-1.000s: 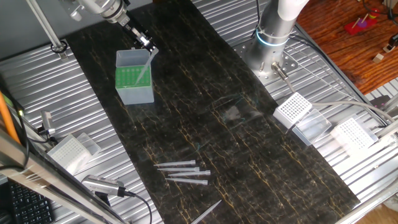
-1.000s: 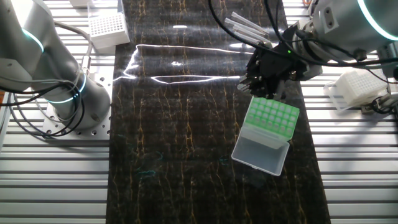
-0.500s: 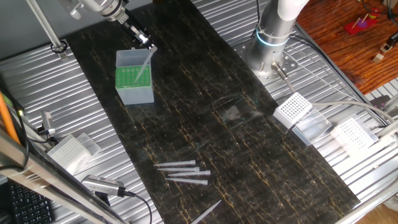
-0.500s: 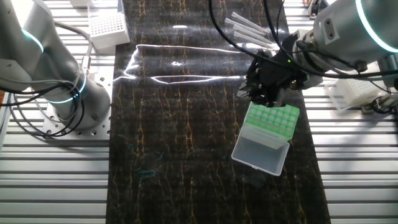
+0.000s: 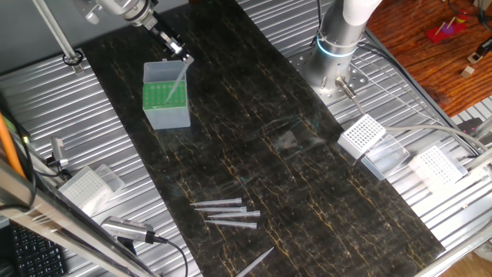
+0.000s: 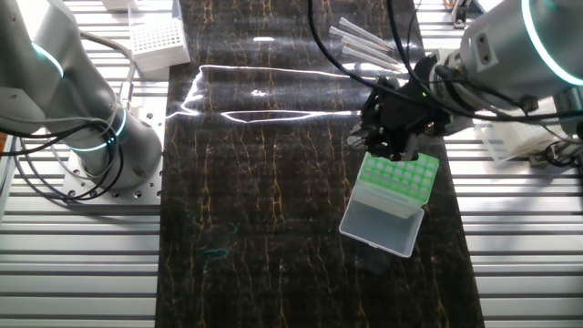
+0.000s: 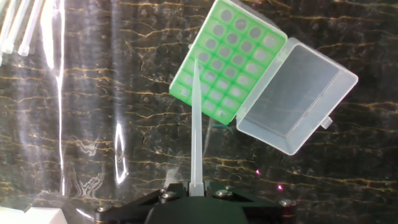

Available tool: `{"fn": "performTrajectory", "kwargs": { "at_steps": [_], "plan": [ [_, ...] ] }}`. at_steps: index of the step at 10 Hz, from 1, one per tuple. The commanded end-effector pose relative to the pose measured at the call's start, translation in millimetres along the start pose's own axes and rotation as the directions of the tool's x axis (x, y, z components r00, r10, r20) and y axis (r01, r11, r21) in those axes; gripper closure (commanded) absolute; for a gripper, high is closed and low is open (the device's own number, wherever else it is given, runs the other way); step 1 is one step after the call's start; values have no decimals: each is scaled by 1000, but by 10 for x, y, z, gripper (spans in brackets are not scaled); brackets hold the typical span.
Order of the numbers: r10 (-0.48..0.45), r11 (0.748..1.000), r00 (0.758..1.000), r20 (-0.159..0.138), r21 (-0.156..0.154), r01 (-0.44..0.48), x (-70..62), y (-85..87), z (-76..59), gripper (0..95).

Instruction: Insert a large pipette tip into the holder for large pipette tips

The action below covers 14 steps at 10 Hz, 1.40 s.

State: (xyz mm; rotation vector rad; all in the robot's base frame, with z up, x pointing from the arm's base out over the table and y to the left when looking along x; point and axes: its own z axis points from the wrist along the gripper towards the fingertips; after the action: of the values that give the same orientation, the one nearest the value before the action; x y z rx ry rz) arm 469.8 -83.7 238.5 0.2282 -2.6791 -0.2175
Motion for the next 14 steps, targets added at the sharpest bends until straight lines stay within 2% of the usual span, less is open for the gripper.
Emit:
{"fn": "performTrajectory", "kwargs": {
  "at_steps": [1,4,10,12,14],
  "plan": [
    [2,1000,1000,-1,-4,-2,-9,-20,8,950],
    [5,1000,1000,2,-13,-5,27,-35,5,950],
    [-22,1000,1000,3,-21,22,-64,-100,23,950],
    [-48,999,999,1,-14,48,-110,-94,-23,950],
    [-64,998,998,4,-6,64,-226,-75,-118,950]
  ]
}}
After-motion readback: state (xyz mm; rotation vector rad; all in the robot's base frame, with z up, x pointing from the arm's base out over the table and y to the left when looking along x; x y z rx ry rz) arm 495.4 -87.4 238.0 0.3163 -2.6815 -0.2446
